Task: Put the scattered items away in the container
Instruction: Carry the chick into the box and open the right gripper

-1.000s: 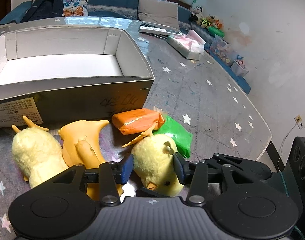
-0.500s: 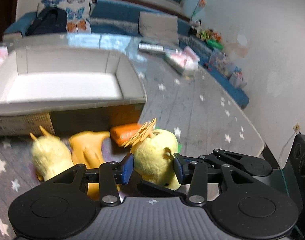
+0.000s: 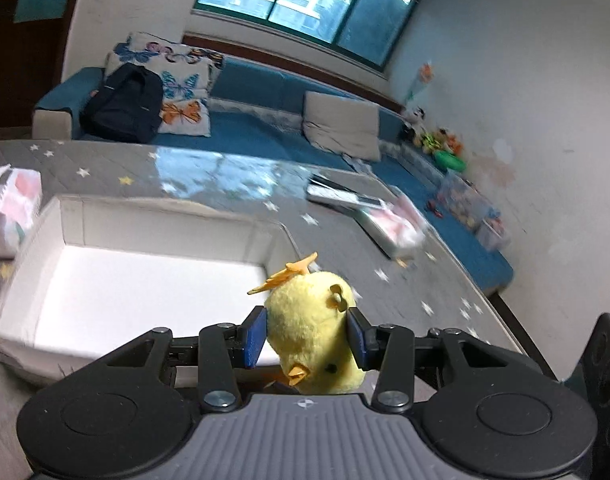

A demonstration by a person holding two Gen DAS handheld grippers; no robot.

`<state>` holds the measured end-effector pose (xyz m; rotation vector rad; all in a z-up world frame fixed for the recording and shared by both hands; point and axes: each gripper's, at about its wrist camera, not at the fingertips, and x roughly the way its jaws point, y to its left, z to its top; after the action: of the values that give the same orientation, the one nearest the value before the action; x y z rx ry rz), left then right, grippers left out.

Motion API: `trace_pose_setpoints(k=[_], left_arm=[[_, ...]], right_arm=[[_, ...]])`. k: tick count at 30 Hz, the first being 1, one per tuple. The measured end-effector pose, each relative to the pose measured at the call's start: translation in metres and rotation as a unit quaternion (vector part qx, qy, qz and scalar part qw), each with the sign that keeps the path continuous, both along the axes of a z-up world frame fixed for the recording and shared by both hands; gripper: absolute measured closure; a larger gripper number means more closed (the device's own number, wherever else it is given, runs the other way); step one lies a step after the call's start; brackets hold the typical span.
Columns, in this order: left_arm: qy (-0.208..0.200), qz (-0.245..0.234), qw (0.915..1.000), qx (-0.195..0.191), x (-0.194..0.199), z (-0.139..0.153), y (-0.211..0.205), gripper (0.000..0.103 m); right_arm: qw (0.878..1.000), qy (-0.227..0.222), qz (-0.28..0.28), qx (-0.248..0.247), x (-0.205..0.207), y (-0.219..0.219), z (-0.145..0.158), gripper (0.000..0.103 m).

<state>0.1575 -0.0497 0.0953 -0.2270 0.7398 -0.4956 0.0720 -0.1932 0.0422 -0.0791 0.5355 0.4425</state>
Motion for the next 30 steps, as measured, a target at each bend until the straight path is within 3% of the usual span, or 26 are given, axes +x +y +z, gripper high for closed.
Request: trace_pose_setpoints(k=[10, 17, 22, 30], left_arm=[[0.041, 0.029, 0.9985, -0.024, 0.073, -0.026, 0.013, 0.057], [0.095, 0.039, 0.9938, -0.043, 0.112, -0.058, 0.018, 0.057], [0.128, 0.041, 0.9894, -0.054, 0.126, -0.078, 0.021, 0.057], [0.15, 0.044, 0.9851, -0.072, 0.134, -0.086, 0.026, 0.058]], right_arm=[[0.999, 0.04, -0.012, 0.007, 0.081, 0.004, -0.013, 0.056], [0.996, 0.082, -0.003, -0.031, 0.125, 0.009, -0.034, 0.056], [0.991, 0.116, -0.002, -0.059, 0.139, 0.014, -0.049, 0.055], [0.988, 0.118, -0.004, -0.098, 0.146, 0.017, -0.053, 0.051]])
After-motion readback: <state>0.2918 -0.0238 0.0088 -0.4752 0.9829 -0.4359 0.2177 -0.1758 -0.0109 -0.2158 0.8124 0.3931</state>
